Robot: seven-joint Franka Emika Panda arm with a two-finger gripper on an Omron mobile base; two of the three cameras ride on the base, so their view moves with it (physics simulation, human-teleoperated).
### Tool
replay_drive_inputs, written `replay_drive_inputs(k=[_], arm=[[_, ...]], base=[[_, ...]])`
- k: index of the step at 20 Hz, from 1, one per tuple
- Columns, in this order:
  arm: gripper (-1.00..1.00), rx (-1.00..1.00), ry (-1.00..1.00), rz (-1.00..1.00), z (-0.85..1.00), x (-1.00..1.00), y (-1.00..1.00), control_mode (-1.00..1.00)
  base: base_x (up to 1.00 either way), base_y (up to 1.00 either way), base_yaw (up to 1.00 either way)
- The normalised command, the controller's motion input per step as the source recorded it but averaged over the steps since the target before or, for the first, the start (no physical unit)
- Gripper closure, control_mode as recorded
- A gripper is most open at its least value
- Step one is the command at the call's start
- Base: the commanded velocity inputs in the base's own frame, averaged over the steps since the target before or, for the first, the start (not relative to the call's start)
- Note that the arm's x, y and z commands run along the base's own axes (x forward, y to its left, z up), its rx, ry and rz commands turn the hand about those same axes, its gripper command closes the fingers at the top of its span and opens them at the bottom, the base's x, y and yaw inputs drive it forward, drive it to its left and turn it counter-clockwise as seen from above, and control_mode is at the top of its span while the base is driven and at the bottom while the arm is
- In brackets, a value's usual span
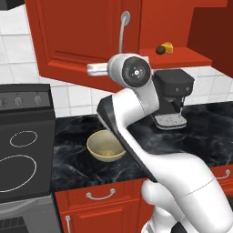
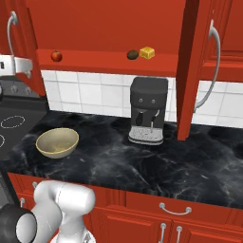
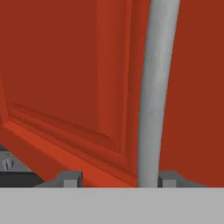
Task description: Open the cabinet. Pick the apple and kiwi from the cabinet and place them into the bowl. Then close the cabinet.
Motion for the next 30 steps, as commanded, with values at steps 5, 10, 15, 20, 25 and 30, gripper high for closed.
replay_drive_inputs(k=[5, 10, 15, 20, 25, 30], arm=[[-1.0, 0.0, -0.01, 0.0, 0.33, -0.83, 0.34, -1.0], [-1.0, 0.01, 0.0, 0.0, 0.05, -0.55, 0.35, -1.0], [-1.0, 0.01, 0.22, -0.01, 0.15, -0.46, -0.54, -1.0], [-1.0, -0.07, 0.45, 0.09, -0.87, -0.2, -1.0, -1.0], [-1.0, 0.01, 0.29, 0.16, -1.0, -0.15, -1.0, -1.0], [-1.0, 0.12, 0.02, 0.2, -0.48, -0.22, -1.0, -1.0]], base=[[0.0, 0.0, 0.0], [0.0, 0.0, 0.0], [0.0, 0.0, 0.0], [0.0, 0.0, 0.0], [0.0, 0.0, 0.0], [0.0, 0.0, 0.0]])
